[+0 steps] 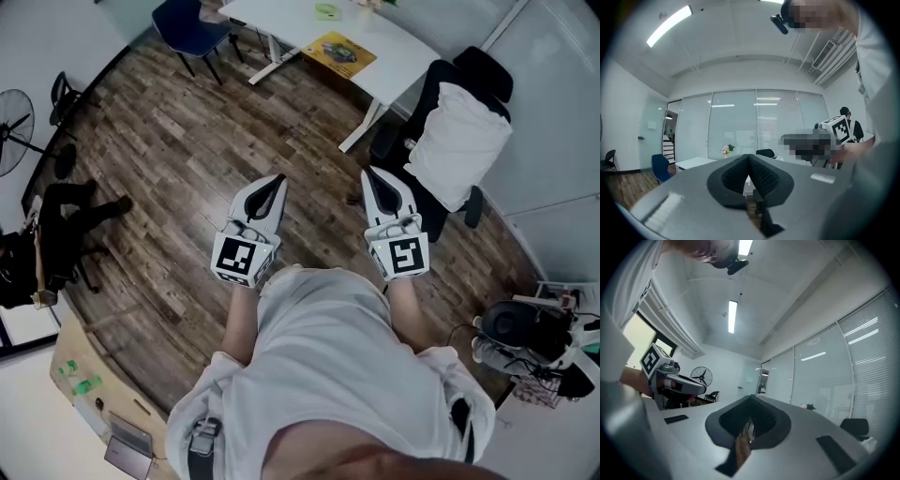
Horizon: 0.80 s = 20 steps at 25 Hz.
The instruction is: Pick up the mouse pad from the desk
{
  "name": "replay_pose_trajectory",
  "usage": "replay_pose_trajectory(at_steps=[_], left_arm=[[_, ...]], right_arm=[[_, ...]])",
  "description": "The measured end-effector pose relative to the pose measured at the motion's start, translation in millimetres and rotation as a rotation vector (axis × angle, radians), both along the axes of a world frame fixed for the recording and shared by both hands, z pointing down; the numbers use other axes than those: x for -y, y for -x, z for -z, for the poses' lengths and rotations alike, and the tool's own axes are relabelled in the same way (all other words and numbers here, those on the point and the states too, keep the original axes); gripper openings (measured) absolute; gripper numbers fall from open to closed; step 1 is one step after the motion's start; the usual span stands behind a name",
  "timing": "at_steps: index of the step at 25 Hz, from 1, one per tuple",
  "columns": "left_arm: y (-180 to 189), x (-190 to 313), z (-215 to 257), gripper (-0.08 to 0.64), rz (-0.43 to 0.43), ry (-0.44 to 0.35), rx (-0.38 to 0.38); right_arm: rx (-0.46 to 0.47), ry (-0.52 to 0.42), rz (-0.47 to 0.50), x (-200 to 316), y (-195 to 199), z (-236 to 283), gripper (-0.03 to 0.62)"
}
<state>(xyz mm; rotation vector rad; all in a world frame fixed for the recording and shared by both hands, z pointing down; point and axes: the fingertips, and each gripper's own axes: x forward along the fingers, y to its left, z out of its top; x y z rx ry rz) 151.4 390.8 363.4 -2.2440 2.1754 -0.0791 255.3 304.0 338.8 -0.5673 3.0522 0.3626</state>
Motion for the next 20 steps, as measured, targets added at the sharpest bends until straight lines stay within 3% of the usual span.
replay_pose_trajectory(at_steps=[14, 20], left_arm=[[23.7, -23.3, -29.9, -0.014, -0.027, 0.023, -0.065], [56.7, -24.5, -45.2, -0.014, 0.002, 0.035, -0.112]], right_arm=[[-0.101, 0.075, -0.033, -28.2, 13.5, -56.5, -0.002], [-0.118, 0.078, -0.040, -14.5, 35.5, -62.0, -0.002]])
